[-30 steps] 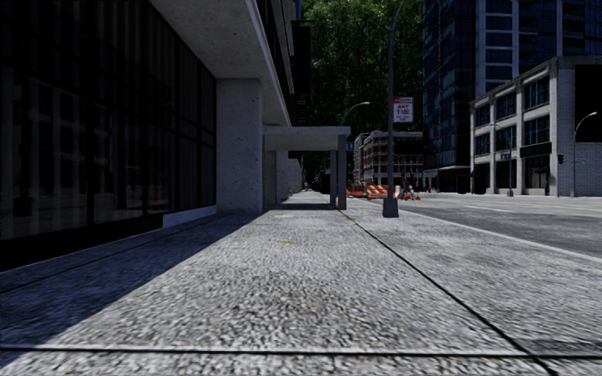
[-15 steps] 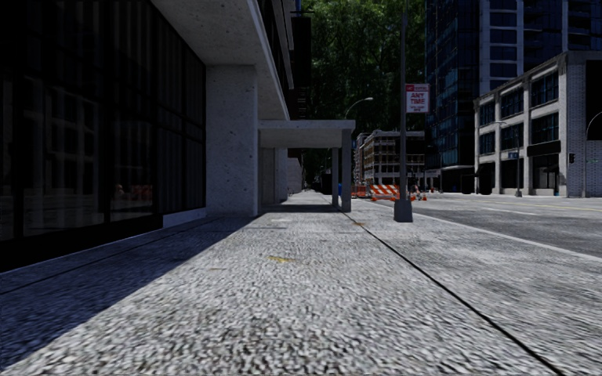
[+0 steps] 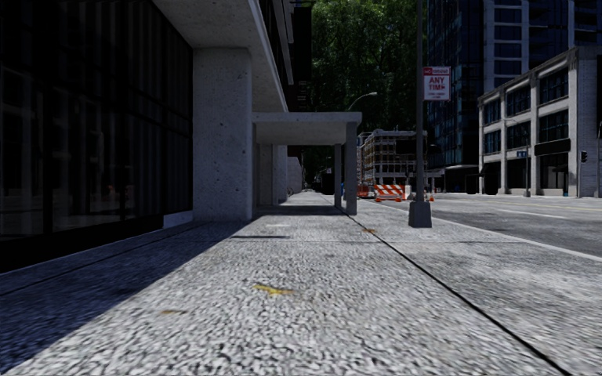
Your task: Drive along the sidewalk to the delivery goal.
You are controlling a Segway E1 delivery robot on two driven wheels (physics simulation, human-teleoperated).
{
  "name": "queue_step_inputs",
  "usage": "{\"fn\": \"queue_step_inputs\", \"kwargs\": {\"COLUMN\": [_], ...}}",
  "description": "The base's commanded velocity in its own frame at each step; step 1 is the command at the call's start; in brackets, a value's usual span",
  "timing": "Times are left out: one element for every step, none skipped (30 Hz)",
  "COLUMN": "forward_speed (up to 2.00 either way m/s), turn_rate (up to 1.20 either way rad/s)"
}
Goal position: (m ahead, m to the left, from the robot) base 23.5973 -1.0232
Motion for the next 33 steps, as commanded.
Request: {"fn": "queue_step_inputs", "kwargs": {"forward_speed": [2.0,2.0,2.0,2.0,2.0,2.0,2.0,2.0,2.0,2.0,2.0,2.0,2.0,2.0,2.0,2.0,2.0,2.0,2.0,2.0,2.0,2.0,2.0,2.0,2.0,2.0,2.0,2.0,2.0,2.0,2.0,2.0,2.0], "turn_rate": [0.0,0.0,0.0,0.0,0.0,0.0,0.0,0.0,0.0,0.0,0.0,0.0,0.0,0.0,0.0,0.0,0.0,0.0,0.0,0.0,0.0,0.0,0.0,0.0,0.0,0.0,0.0,0.0,0.0,0.0,0.0,0.0,0.0]}}
